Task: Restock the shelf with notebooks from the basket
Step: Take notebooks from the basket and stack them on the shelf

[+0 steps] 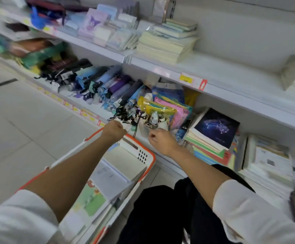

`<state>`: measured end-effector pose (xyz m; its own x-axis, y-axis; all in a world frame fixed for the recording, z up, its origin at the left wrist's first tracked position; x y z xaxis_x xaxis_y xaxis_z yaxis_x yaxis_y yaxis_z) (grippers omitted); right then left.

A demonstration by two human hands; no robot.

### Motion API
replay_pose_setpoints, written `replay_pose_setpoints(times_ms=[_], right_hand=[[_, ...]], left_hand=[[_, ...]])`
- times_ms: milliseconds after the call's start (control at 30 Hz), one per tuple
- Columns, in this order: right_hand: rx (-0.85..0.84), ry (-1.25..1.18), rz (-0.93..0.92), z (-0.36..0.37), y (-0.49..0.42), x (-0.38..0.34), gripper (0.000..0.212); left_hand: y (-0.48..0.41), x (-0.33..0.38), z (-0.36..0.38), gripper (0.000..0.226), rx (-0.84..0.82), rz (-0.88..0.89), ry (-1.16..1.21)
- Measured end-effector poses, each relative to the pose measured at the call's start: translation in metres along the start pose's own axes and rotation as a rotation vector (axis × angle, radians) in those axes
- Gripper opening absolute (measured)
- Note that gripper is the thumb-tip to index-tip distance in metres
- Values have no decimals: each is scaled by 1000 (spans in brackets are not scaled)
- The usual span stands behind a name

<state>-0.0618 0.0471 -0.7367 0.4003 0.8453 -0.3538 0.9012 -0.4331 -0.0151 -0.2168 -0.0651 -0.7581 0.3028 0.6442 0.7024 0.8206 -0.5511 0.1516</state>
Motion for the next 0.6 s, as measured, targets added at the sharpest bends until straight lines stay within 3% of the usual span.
replay_pose_setpoints(times_ms=[167,367,600], right_hand=[[-410,49,124,84,-3,22,29],[-525,77,133,126,-11,16,30],[-596,-27,215,171,-19,15,29]], left_hand=[[11,-114,6,9,-89,-263,13],[45,-227,19,29,-121,-624,118],[49,-236,69,19,-92,-804,573]])
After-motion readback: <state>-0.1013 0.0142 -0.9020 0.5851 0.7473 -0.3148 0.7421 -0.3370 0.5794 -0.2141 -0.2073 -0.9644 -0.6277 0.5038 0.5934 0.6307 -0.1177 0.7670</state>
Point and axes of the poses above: each hand's wrist, its own y-axis away from the middle knuckle, its own z-axis out of the palm, x = y × z, the point moved 10 cm from there along -y, towards the middle knuckle, and after that the axes turned 2 degrees about x, right-handed, at the moved point
